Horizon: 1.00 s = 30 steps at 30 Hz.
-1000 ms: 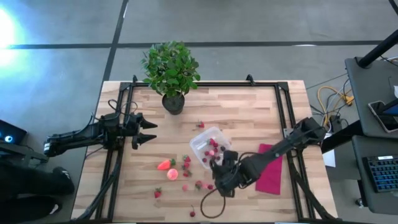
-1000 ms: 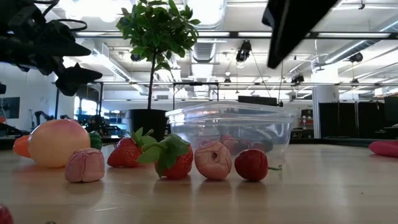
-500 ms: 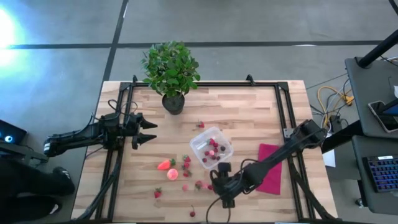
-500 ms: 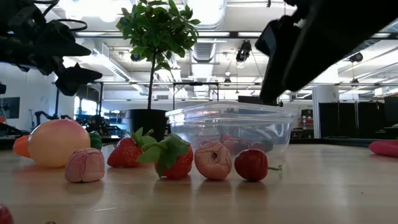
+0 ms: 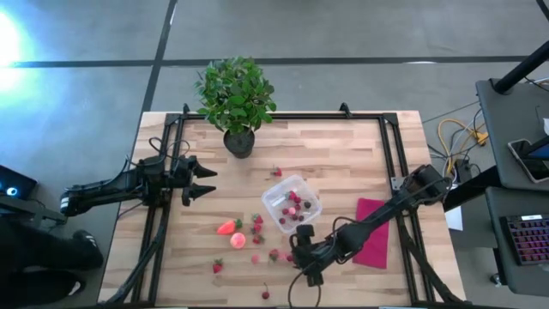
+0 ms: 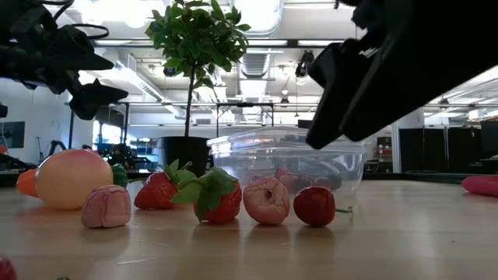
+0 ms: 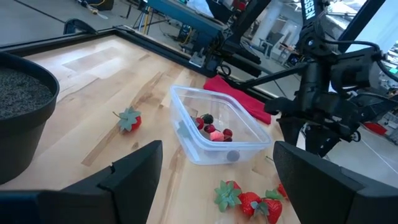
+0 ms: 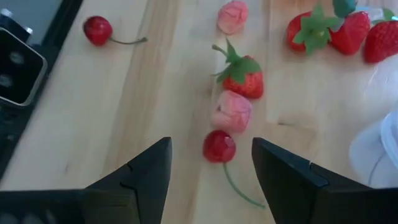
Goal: Pick and placing Produce into tupperware
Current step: Put the red cherry into the transparent bin
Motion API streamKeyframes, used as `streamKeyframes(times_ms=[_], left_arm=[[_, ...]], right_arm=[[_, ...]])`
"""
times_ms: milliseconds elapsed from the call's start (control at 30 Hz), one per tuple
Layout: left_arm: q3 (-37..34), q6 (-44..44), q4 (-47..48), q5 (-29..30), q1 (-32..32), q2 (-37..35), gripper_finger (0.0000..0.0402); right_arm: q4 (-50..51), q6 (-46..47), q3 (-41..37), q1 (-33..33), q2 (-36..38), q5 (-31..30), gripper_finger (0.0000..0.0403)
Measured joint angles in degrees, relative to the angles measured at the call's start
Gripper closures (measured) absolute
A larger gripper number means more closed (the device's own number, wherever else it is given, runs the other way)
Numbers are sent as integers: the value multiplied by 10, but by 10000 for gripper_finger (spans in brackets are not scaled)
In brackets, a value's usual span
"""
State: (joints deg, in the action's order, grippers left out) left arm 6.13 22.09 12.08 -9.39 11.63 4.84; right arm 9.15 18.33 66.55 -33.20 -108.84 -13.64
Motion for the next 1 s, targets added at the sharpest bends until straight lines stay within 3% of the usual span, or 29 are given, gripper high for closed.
streamKeyframes(times_ms=[267, 500, 867, 1000], left_arm=[[0, 0, 0, 0, 0, 0, 109], [0, 0, -1, 0, 0, 0, 109], [0, 0, 0, 0, 0, 0, 109], [0, 0, 0, 0, 0, 0, 109]], right_arm=[[-26, -14, -16, 6, -30, 13, 188], [-13, 8, 40, 6, -83, 19, 188], [40, 23, 48, 14, -83, -1, 190], [40, 27, 49, 15, -83, 1, 207]])
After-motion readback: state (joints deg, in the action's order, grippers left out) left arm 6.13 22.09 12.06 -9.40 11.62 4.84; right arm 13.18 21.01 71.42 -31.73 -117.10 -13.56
